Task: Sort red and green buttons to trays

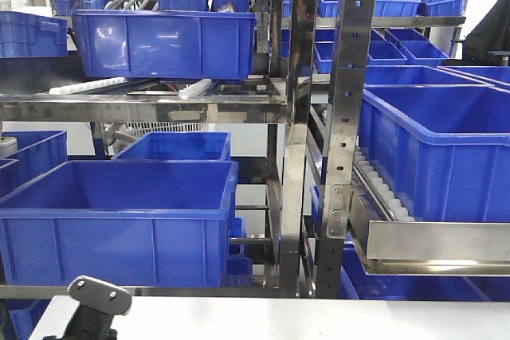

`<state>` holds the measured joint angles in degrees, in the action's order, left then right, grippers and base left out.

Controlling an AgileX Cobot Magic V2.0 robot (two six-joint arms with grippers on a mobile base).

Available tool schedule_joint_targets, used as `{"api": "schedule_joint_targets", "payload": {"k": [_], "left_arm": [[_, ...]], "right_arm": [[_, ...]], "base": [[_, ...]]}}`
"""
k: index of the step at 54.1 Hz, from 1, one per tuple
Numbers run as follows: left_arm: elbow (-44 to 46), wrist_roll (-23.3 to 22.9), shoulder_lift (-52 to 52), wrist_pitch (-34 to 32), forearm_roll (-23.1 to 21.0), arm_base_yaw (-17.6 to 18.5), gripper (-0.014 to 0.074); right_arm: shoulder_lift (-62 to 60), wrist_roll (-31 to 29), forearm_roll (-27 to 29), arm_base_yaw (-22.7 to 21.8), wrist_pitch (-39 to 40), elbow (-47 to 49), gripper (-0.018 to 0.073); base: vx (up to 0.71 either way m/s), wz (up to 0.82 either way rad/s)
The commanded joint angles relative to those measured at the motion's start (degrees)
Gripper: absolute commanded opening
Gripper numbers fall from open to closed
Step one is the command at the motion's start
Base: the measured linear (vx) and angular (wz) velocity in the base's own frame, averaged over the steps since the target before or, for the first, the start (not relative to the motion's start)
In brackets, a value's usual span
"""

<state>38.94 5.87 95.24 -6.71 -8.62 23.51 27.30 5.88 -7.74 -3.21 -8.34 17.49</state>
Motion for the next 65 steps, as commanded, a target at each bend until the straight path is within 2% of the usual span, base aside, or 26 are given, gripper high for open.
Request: {"api": "schedule_joint_targets", "payload": {"k": [1,6,18,35,59,65], "left_arm": [[1.28,-0.27,-2.17,-2.32,-0.8,-0.44,0.0594],[1.28,-0.27,-2.68,-0.73,-0.8,-0.44,0.0594],[1.28,-0.27,-2.25,-2.16,-0.8,-0.44,0.0594],[1.28,-0.25,1.28,-5.01,-0.8,-3.36,0.0594],[1.28,-0.26,6.95,-9.2,-0.8,-3.3,0.0594],[1.28,-0.26,7.54,-9.42,-0.8,-3.3,0.0567]], "right_arm": [[0.62,-0.18,-0.16,-0.29,4.39,1.95,0.0447],[0.62,-0.18,-0.16,-0.29,4.45,1.95,0.0447],[0.62,-0.18,-0.16,-0.29,4.28,1.95,0.0447],[0.67,-0.18,-0.16,-0.29,4.28,1.95,0.0447],[0.79,-0.18,-0.16,-0.29,2.64,1.95,0.0447],[0.79,-0.18,-0.16,-0.29,2.58,1.95,0.0445]], "base": [[0.0,0.0],[0.0,0.0],[0.0,0.0],[0.0,0.0],[0.0,0.0],[0.0,0.0]]}}
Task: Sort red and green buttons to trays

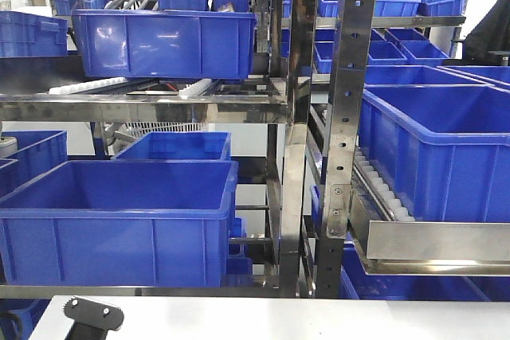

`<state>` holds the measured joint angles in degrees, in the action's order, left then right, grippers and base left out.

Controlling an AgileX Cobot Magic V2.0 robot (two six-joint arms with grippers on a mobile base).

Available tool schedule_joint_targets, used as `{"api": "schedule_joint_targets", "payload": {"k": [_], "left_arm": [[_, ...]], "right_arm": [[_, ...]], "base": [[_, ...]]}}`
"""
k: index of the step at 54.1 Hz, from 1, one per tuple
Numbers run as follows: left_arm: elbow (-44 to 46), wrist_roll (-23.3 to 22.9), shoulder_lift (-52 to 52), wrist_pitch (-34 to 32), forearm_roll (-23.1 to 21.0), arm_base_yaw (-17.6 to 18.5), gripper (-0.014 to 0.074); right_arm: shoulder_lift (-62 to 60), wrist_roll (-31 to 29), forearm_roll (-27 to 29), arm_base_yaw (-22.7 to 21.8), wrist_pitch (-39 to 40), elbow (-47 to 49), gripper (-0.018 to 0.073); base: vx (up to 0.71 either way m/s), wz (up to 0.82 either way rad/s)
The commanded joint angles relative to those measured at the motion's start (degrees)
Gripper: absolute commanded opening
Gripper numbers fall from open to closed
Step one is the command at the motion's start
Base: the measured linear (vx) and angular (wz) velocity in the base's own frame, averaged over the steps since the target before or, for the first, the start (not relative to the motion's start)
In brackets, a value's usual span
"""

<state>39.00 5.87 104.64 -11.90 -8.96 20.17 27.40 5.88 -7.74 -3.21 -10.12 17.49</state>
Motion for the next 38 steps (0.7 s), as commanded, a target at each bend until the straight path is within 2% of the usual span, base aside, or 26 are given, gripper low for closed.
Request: {"api": "schedule_joint_targets", "payload": {"k": [1,6,12,16,21,30,38], "left_arm": [[1.22,-0.26,-1.87,-4.29,-0.47,0.04,0.0553],[1.22,-0.26,-2.2,-4.78,-0.47,0.04,0.0459],[1.22,-0.26,-2.28,-6.22,-0.47,0.04,0.0279],[1.22,-0.26,-2.28,-6.96,-0.47,0.04,0.0128],[1.22,-0.26,-2.47,-7.02,-0.47,0.04,-0.001],[1.22,-0.26,-6.04,-4.0,-0.47,0.04,-0.0008],[1.16,-0.26,-13.25,-0.62,-0.47,0.04,-0.0007]], "right_arm": [[0.69,-0.18,-0.16,-0.29,4.37,1.95,0.0445],[0.89,-0.18,-0.16,-0.29,4.37,1.95,0.0445],[2.03,-0.18,-0.1,-0.29,4.64,1.95,0.0445],[3.14,-0.18,0.18,-0.29,5.44,1.95,0.0445],[4.81,-0.18,1.01,-0.29,7.09,1.95,0.0445],[7.97,-0.18,2.55,1.61,9.03,1.95,0.0445],[12.92,-0.45,2.03,7.98,11.13,1.95,0.0445]], "base": [[0.0,0.0],[0.0,0.0],[0.0,0.0],[0.0,0.0],[0.0,0.0],[0.0,0.0],[0.0,0.0]]}}
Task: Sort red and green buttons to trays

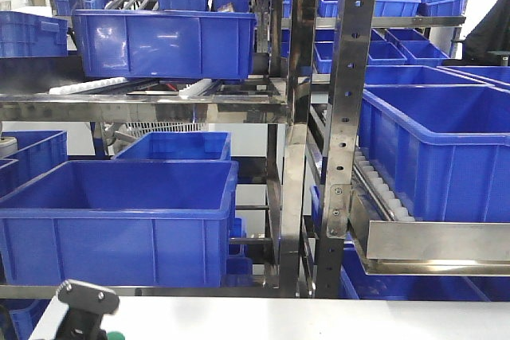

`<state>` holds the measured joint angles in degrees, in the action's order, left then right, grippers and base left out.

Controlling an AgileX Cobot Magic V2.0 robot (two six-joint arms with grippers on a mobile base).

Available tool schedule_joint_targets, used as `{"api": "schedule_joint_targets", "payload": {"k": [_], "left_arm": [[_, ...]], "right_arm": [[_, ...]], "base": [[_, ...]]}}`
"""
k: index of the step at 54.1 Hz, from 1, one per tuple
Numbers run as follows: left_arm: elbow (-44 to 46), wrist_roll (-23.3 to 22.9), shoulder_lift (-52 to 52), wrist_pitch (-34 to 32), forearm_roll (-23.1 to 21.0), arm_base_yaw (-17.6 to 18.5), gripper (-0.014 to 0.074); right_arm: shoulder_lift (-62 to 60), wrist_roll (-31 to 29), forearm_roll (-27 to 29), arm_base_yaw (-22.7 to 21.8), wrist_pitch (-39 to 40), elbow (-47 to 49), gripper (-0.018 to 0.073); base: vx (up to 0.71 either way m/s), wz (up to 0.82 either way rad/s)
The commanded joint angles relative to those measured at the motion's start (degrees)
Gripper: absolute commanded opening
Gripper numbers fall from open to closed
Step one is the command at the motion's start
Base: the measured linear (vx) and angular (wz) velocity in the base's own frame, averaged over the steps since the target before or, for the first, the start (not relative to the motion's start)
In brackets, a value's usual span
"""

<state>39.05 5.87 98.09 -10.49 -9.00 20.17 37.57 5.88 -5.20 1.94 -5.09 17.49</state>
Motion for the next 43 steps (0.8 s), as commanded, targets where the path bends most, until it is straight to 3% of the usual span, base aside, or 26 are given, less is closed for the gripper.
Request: {"api": "schedule_joint_targets", "payload": {"k": [1,11,23,27,36,43], "left_arm": [[0.97,-0.26,-7.48,-2.04,-0.42,0.04,-0.0007],[0.95,-0.22,-16.66,-2.31,-0.42,0.04,-0.0007],[0.95,-0.22,-22.84,-1.57,-0.42,0.04,-0.0007],[0.95,-0.22,-23.94,-1.57,-0.42,0.04,-0.0007],[0.95,-0.22,-25.51,-1.74,-0.42,0.04,-0.0007],[0.95,-0.22,-25.71,-1.73,-0.42,0.04,-0.0007]], "right_arm": [[3.34,-0.45,-0.51,3.39,6.28,1.95,0.0445],[14.22,-0.45,-0.65,7.42,9.92,0.56,0.0445],[26.22,-0.12,-1.05,7.52,35.64,-7.04,0.0445],[29.91,-0.12,-3.58,7.52,41.08,-8.27,0.0446],[38.88,-0.18,-15.32,9.35,49.58,-8.54,0.0461],[45.23,-0.32,-12.43,10.08,51.31,-8.54,0.0484]], "base": [[0.0,0.0],[0.0,0.0],[0.0,0.0],[0.0,0.0],[0.0,0.0],[0.0,0.0]]}}
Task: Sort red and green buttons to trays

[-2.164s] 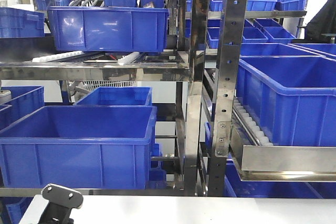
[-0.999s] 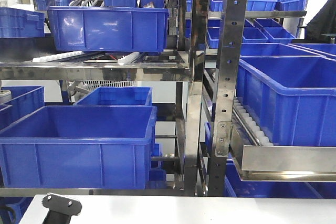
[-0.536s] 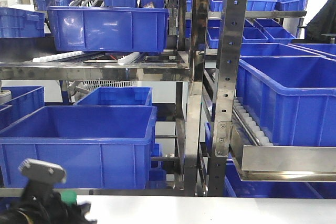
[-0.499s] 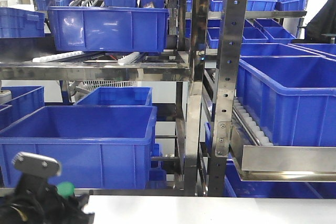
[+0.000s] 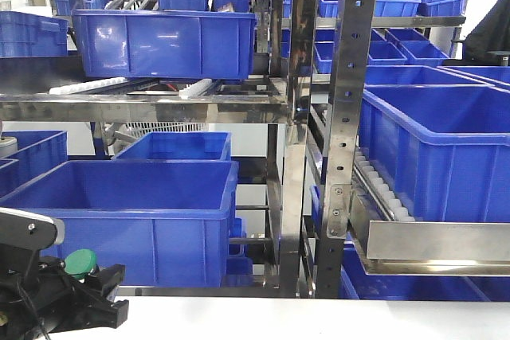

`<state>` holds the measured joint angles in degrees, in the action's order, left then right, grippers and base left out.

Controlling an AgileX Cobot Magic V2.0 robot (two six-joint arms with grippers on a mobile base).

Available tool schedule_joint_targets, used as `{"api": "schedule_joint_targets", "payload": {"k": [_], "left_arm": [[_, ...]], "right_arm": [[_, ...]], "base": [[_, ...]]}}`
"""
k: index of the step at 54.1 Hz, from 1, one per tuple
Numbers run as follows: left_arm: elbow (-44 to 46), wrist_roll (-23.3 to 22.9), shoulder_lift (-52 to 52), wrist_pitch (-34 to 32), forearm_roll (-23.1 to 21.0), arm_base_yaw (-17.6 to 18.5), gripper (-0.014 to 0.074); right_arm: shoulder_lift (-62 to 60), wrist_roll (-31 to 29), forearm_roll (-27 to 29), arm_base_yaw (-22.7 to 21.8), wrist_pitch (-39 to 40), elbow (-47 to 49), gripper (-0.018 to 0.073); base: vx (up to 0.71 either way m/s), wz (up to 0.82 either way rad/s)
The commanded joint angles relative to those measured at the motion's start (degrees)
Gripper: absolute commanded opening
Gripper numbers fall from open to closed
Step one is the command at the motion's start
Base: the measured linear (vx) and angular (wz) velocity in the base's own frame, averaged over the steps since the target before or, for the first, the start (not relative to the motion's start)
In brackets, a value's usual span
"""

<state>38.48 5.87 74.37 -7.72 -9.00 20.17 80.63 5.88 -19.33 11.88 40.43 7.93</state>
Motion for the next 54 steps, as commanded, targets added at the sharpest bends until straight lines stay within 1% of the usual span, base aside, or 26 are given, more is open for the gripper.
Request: {"api": "schedule_joint_targets", "payload": {"k": [1,6,10,20,28,42,54], "left_arm": [[1.52,-0.22,-2.0,-4.49,-0.42,0.04,-0.0007],[1.52,-0.2,-2.0,-4.44,-0.42,0.04,-0.0007],[1.52,-0.2,-2.0,-4.44,-0.42,0.04,-0.0007],[1.52,-0.2,-2.0,-4.49,-0.37,0.04,-0.0007],[1.52,-0.14,-2.0,-4.49,-0.37,0.04,-0.0007],[1.52,0.3,-2.0,-4.49,-0.37,0.04,-0.0007],[1.52,0.29,-2.0,-4.49,-0.31,0.04,-0.0007]], "right_arm": [[2.77,-0.43,2.53,0.14,5.8,1.02,0.0487],[6.15,-1.83,7.52,0.14,7.14,1.02,0.0503],[8.58,-4.1,9.24,0.14,10.2,1.02,0.0515],[14.88,-4.62,8.46,0.14,18.66,1.02,0.0539],[20.03,-4.62,8.39,0.14,24.48,2.05,0.054],[28.14,-4.57,8.35,0.14,25.04,9.54,0.054],[32.1,-3.28,8.35,0.14,25.08,10.37,0.054]], "base": [[0.0,0.0],[0.0,0.0],[0.0,0.0],[0.0,0.0],[0.0,0.0],[0.0,0.0],[0.0,0.0]]}}
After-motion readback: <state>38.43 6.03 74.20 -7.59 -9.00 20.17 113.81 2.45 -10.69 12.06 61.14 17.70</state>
